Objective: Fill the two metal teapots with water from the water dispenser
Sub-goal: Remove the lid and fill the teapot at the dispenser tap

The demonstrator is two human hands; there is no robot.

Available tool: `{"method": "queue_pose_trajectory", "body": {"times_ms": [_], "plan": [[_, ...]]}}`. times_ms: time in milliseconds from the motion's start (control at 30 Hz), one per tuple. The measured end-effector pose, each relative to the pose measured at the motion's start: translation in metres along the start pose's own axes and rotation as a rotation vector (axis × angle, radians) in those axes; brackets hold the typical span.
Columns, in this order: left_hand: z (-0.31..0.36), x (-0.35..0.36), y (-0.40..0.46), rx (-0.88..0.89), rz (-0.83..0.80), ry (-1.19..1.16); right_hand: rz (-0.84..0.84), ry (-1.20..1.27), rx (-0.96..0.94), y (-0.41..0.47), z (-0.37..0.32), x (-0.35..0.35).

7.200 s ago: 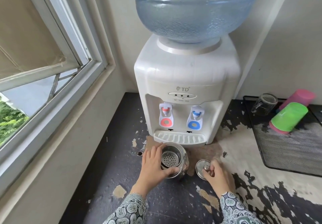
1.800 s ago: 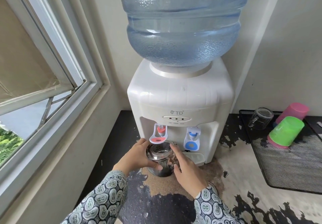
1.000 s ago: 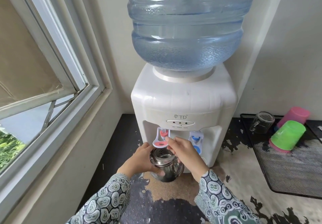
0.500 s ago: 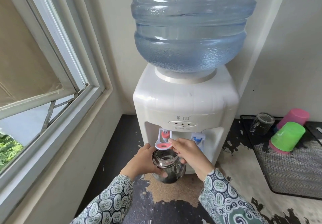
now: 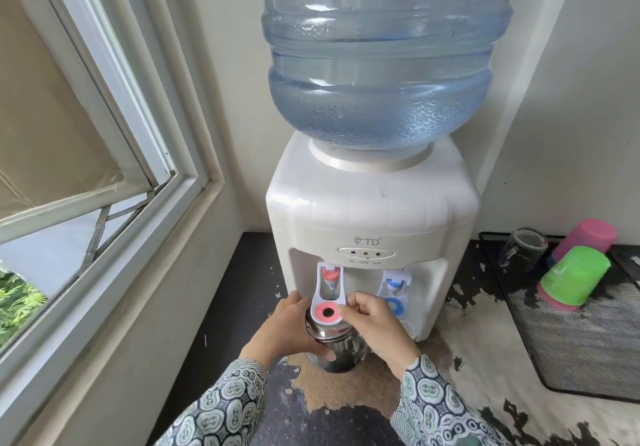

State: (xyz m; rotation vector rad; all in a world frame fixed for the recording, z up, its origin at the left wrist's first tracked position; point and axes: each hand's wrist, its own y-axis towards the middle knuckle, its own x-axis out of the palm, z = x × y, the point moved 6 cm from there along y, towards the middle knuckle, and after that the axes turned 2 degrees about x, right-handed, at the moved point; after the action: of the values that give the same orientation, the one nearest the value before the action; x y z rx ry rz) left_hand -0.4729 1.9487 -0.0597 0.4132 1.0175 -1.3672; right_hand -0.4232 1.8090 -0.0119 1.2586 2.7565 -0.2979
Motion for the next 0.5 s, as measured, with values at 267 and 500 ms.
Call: {"method": "queue_pose_trajectory", "body": {"times_ms": [267, 500], "plan": [[0.003, 0.000, -0.001, 0.014, 0.013, 0.056, 0.259, -0.319, -0.050, 0.016, 0.023, -0.007], [0.004, 0.002, -0.002, 0.018, 0.039, 0.047, 0.576, -0.176, -0.153, -0.021, 0.034, 0.000]]}}
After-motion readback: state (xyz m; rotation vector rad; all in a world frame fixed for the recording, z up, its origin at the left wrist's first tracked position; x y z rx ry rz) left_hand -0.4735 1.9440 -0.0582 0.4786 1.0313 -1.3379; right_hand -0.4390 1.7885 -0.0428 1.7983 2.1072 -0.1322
